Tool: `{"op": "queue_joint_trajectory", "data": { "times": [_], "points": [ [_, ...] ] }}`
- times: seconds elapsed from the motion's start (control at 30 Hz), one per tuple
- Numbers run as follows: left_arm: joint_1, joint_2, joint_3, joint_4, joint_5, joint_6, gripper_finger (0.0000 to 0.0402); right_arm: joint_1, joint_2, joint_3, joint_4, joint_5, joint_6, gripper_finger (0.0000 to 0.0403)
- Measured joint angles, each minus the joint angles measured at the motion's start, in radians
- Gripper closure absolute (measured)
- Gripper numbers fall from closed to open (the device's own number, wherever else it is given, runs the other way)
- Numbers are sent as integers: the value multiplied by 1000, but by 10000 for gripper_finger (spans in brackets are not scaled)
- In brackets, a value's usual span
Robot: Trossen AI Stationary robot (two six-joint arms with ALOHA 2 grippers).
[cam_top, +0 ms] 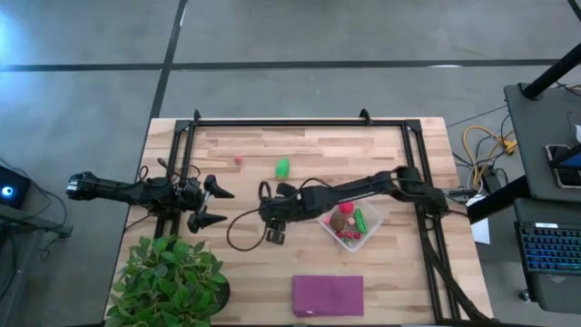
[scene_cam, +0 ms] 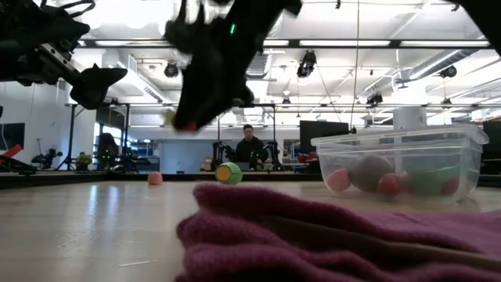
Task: Pick and placing Produce into tupperware
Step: Put the red strawberry into the transparent bin
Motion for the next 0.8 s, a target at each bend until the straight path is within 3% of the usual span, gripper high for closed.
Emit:
{"op": "queue_joint_trajectory", "data": {
  "times": [0.17, 0.33, 0.5, 0.8],
  "points": [
    [0, -1, 0, 0, 0, 0, 35, 24, -142, -5, -108, 104, 50, 257],
    [0, 0, 0, 0, 0, 0, 35, 61, -261, -49, -335, 185, 189, 256],
    [0, -1, 0, 0, 0, 0, 35, 119, -376, -181, -498, 228, 417, 255],
    [0, 0, 0, 0, 0, 0, 35, 246, -481, -497, -505, 185, 872, 255]
  ]
}}
